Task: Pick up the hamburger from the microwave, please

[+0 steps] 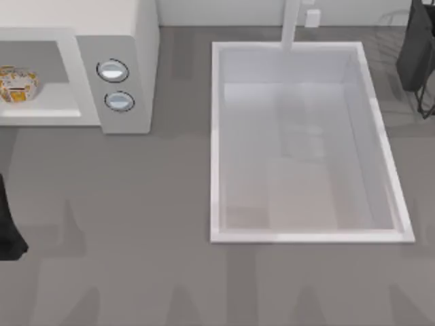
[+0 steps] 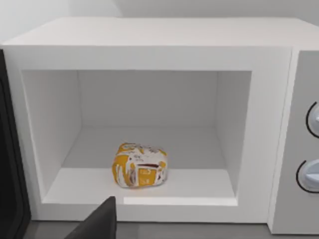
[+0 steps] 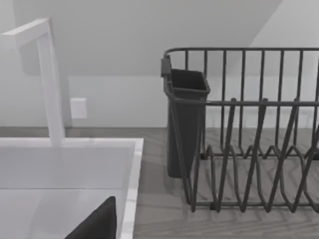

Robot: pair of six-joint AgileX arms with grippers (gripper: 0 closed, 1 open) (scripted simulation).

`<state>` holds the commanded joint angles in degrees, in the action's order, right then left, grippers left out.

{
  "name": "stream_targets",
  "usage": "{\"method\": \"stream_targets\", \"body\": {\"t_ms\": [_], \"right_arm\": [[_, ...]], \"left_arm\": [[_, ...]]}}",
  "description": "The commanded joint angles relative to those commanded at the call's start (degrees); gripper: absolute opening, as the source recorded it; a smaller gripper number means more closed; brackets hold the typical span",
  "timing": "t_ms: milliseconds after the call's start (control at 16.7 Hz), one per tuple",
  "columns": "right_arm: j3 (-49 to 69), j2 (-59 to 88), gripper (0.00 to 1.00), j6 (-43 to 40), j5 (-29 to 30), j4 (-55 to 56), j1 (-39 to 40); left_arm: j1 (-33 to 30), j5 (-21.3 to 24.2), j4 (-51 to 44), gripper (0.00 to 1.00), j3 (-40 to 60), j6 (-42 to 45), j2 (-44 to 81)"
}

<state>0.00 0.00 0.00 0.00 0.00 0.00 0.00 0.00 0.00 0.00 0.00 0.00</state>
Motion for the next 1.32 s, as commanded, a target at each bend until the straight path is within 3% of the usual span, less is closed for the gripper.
{"method": "stream_targets", "body": {"t_ms": [720, 1020, 1320], "right_arm": [[0.0, 0.0, 1.0, 0.0, 0.0, 0.0, 0.0], [0.0, 0.0, 1.0, 0.0, 0.0, 0.0, 0.0], [0.0, 0.0, 1.0, 0.0, 0.0, 0.0, 0.0]], "left_arm": [[0.2, 0.3, 2.0, 1.0, 1.8, 0.1, 3.5], [1.4, 1.7, 11.0, 1.0, 10.0, 0.7, 21.2], [3.1, 3.8, 24.4, 1.0, 22.2, 1.5, 50.8]]}}
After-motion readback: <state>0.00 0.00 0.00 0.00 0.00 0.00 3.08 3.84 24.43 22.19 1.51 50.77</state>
